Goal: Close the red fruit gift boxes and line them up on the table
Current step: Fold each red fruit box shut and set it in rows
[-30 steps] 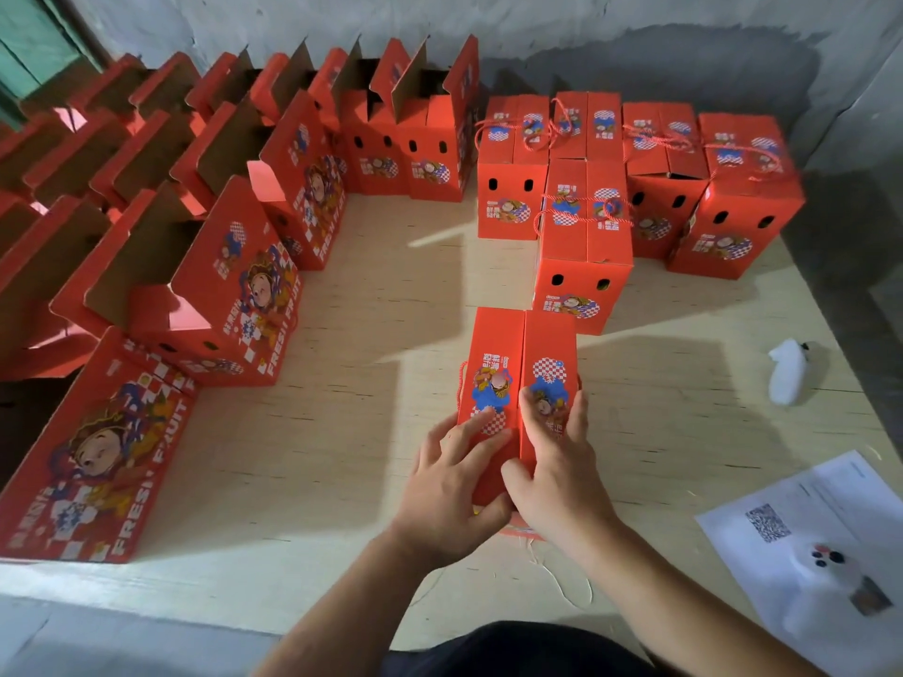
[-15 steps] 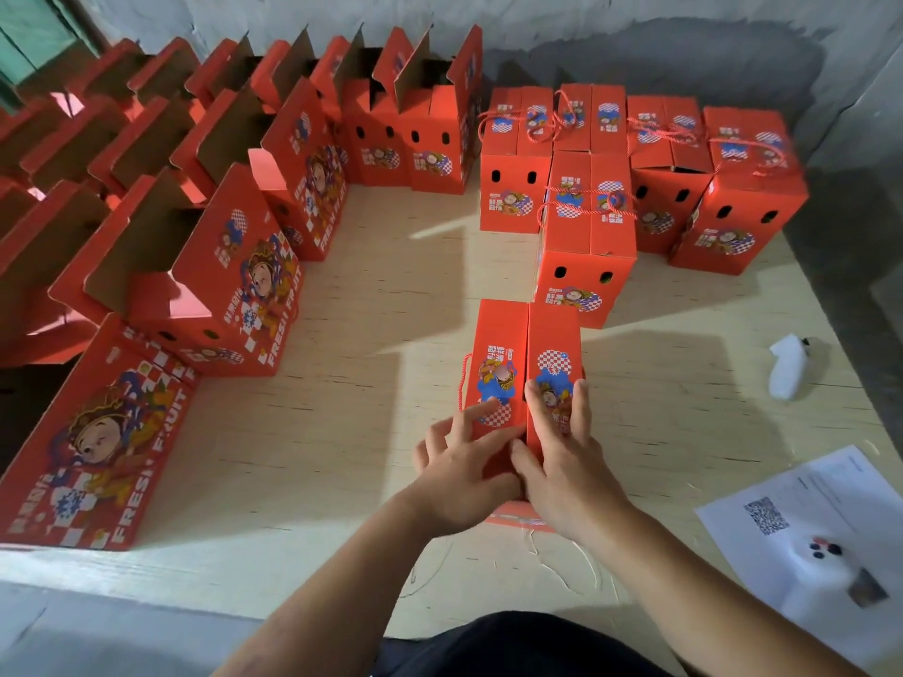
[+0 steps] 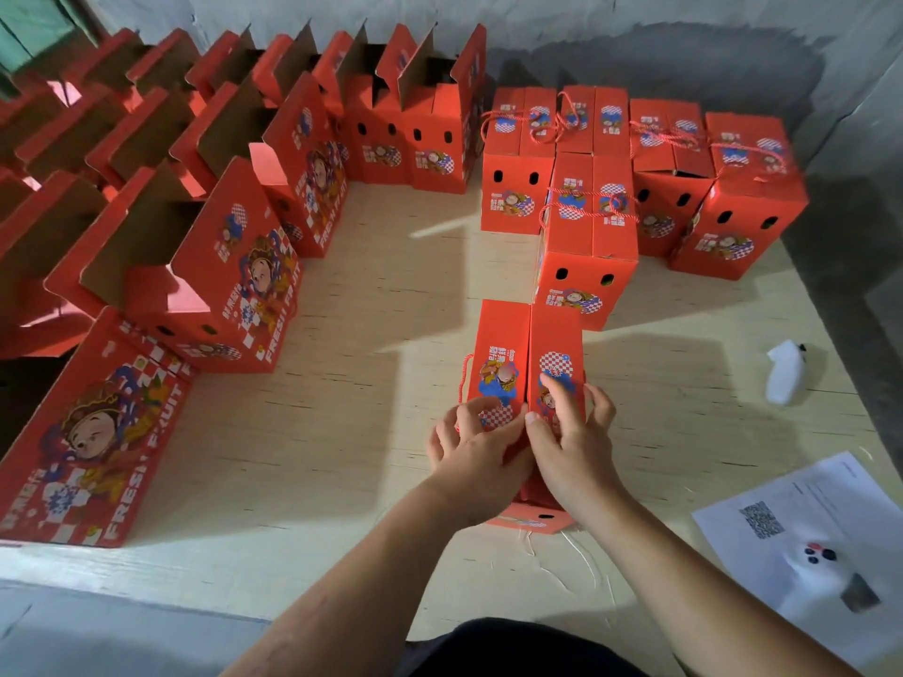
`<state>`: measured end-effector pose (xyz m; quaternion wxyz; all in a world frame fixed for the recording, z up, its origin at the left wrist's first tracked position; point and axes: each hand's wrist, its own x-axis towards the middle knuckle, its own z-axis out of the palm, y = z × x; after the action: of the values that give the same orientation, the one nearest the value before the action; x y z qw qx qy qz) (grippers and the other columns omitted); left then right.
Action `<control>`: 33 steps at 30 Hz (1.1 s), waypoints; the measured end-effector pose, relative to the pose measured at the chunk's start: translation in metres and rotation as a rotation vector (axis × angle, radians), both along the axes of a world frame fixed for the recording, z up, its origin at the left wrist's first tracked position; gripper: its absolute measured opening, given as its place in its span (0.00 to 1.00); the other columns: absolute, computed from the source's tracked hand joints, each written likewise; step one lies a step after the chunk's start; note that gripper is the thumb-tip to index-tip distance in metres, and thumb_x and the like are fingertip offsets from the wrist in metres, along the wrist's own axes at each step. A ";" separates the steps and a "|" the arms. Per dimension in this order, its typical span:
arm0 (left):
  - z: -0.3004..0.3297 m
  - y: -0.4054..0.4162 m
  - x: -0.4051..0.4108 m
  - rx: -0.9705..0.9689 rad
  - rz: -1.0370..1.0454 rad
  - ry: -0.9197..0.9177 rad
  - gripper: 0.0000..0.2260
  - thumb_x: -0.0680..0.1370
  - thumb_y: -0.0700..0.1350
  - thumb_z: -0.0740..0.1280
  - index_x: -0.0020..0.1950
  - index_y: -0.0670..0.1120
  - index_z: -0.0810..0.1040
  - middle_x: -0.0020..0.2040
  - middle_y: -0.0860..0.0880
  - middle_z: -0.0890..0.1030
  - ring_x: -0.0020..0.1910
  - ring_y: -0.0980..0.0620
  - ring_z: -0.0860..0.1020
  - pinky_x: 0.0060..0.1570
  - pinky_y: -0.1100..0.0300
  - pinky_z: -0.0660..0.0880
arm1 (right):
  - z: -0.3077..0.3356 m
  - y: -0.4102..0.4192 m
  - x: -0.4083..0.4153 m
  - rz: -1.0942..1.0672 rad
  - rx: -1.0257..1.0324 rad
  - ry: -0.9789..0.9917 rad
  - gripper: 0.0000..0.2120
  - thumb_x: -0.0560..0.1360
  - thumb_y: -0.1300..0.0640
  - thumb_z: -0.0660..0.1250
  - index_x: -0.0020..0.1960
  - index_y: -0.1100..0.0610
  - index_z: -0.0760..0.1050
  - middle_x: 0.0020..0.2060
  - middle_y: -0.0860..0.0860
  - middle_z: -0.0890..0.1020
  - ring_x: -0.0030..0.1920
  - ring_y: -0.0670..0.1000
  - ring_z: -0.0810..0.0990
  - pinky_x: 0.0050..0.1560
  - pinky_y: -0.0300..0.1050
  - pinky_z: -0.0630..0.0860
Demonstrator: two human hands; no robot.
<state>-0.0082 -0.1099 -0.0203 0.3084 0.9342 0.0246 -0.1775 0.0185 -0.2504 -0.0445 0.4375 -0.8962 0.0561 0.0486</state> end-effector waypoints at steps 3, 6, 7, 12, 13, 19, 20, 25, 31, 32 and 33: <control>0.000 0.011 0.003 -0.050 -0.080 0.057 0.24 0.80 0.65 0.61 0.73 0.76 0.58 0.78 0.55 0.51 0.72 0.57 0.40 0.77 0.40 0.39 | 0.001 0.000 0.008 -0.004 -0.013 0.065 0.26 0.78 0.43 0.66 0.72 0.29 0.62 0.76 0.51 0.54 0.71 0.61 0.70 0.71 0.49 0.67; -0.007 0.010 -0.005 0.001 -0.057 -0.063 0.28 0.79 0.68 0.61 0.78 0.70 0.58 0.78 0.54 0.53 0.77 0.48 0.44 0.78 0.41 0.43 | -0.001 -0.004 0.011 0.021 -0.030 0.074 0.29 0.77 0.42 0.67 0.72 0.25 0.58 0.73 0.51 0.55 0.72 0.62 0.67 0.73 0.52 0.66; -0.010 0.008 -0.010 0.029 -0.021 -0.122 0.29 0.79 0.68 0.61 0.78 0.67 0.58 0.78 0.54 0.55 0.77 0.48 0.47 0.78 0.41 0.45 | -0.002 -0.004 0.011 0.028 -0.043 0.070 0.29 0.76 0.42 0.67 0.71 0.23 0.57 0.73 0.51 0.55 0.72 0.62 0.68 0.72 0.53 0.67; -0.020 0.005 -0.018 0.042 0.098 -0.196 0.34 0.76 0.73 0.59 0.77 0.59 0.61 0.76 0.55 0.56 0.74 0.52 0.54 0.77 0.48 0.51 | 0.001 -0.003 0.011 0.075 -0.086 0.085 0.31 0.78 0.41 0.66 0.77 0.28 0.58 0.75 0.53 0.55 0.73 0.62 0.67 0.75 0.52 0.64; -0.020 0.007 -0.017 0.020 0.085 -0.206 0.35 0.75 0.74 0.58 0.77 0.58 0.61 0.75 0.54 0.57 0.73 0.53 0.54 0.77 0.48 0.53 | 0.004 -0.004 0.010 0.087 -0.079 0.106 0.32 0.78 0.41 0.65 0.77 0.29 0.56 0.76 0.53 0.54 0.74 0.61 0.66 0.76 0.52 0.63; -0.035 0.043 -0.032 -0.168 -0.080 -0.350 0.20 0.85 0.54 0.60 0.77 0.51 0.69 0.80 0.58 0.58 0.75 0.51 0.62 0.74 0.51 0.60 | 0.013 -0.017 -0.028 0.386 -0.134 -0.061 0.43 0.68 0.30 0.65 0.79 0.31 0.52 0.80 0.42 0.42 0.82 0.53 0.49 0.78 0.56 0.60; -0.038 0.047 -0.035 -0.135 -0.112 -0.350 0.22 0.85 0.57 0.58 0.78 0.52 0.68 0.82 0.58 0.56 0.76 0.49 0.63 0.73 0.51 0.61 | 0.010 -0.019 -0.033 0.417 -0.151 -0.113 0.41 0.70 0.33 0.67 0.80 0.36 0.57 0.81 0.45 0.45 0.82 0.53 0.49 0.78 0.59 0.61; -0.037 0.050 -0.034 -0.113 -0.123 -0.352 0.24 0.83 0.63 0.58 0.77 0.57 0.69 0.81 0.61 0.56 0.70 0.49 0.67 0.71 0.51 0.67 | 0.005 -0.010 -0.041 0.307 -0.208 -0.202 0.31 0.75 0.51 0.71 0.77 0.51 0.70 0.82 0.52 0.57 0.81 0.61 0.54 0.73 0.67 0.67; -0.034 0.051 -0.034 0.007 -0.098 -0.353 0.24 0.81 0.69 0.56 0.76 0.65 0.68 0.80 0.67 0.56 0.67 0.49 0.66 0.68 0.51 0.65 | 0.002 -0.001 -0.047 0.272 -0.354 -0.201 0.33 0.74 0.55 0.69 0.78 0.52 0.68 0.82 0.54 0.57 0.79 0.68 0.56 0.68 0.70 0.72; -0.034 0.051 -0.034 0.015 -0.097 -0.351 0.25 0.80 0.69 0.56 0.76 0.65 0.68 0.80 0.66 0.56 0.66 0.49 0.67 0.67 0.50 0.65 | 0.003 0.000 -0.048 0.270 -0.381 -0.187 0.33 0.75 0.54 0.68 0.79 0.50 0.66 0.83 0.52 0.55 0.80 0.67 0.54 0.67 0.69 0.73; -0.034 0.052 -0.033 0.022 -0.096 -0.348 0.25 0.81 0.69 0.56 0.76 0.65 0.68 0.80 0.66 0.56 0.66 0.49 0.67 0.67 0.51 0.65 | 0.003 0.001 -0.049 0.277 -0.415 -0.166 0.34 0.76 0.52 0.66 0.81 0.47 0.62 0.83 0.50 0.52 0.80 0.66 0.52 0.66 0.67 0.74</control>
<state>-0.0414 -0.0576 -0.0540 0.2889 0.9543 -0.0720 -0.0272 -0.0308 -0.2495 -0.0411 0.2366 -0.9668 -0.0943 0.0217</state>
